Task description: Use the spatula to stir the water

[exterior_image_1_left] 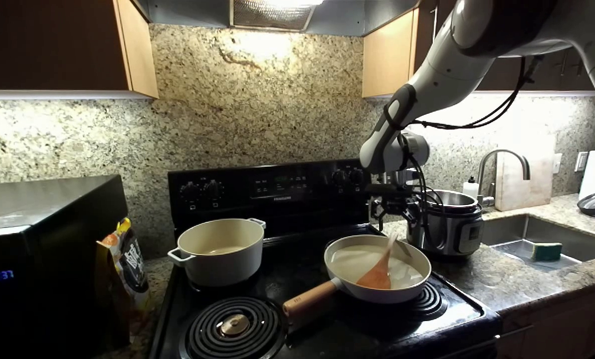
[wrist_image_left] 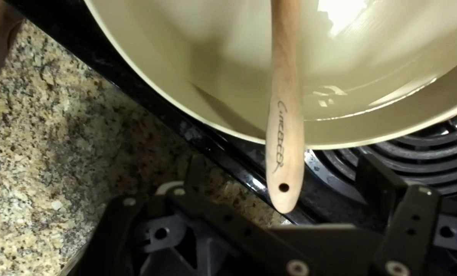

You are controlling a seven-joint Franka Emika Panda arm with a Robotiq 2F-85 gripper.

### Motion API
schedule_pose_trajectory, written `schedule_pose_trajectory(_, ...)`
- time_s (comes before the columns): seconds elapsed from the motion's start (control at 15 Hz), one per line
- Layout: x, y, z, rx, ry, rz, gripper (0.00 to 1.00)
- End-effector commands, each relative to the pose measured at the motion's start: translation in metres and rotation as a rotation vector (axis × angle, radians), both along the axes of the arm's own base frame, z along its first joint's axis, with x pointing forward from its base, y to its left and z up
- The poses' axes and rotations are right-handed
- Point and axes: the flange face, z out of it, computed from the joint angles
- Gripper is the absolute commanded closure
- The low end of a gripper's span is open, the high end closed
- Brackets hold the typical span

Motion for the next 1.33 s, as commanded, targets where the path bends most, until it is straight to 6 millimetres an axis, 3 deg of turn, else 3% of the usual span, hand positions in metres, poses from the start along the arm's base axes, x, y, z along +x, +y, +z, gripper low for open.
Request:
schedule_pose_trajectory(0.0,0.001,-0.001,-0.004,-0.014,0.012,0.037,0.0)
schedule_pose_trajectory(0.47,0.004,-0.001,-0.015,-0.018,0.04,0.07,0.0)
schedule_pose_trajectory(0.53,0.004,-0.001,-0.015,-0.018,0.039,0.072,0.25)
schedule_pose_trajectory(0.6,0.006,-0.001,-0.015,-0.02,0.037,0.072,0.26)
schedule_pose_trajectory(1.27,0.014,-0.001,-0.007,-0.018,0.024,0.085,0.92)
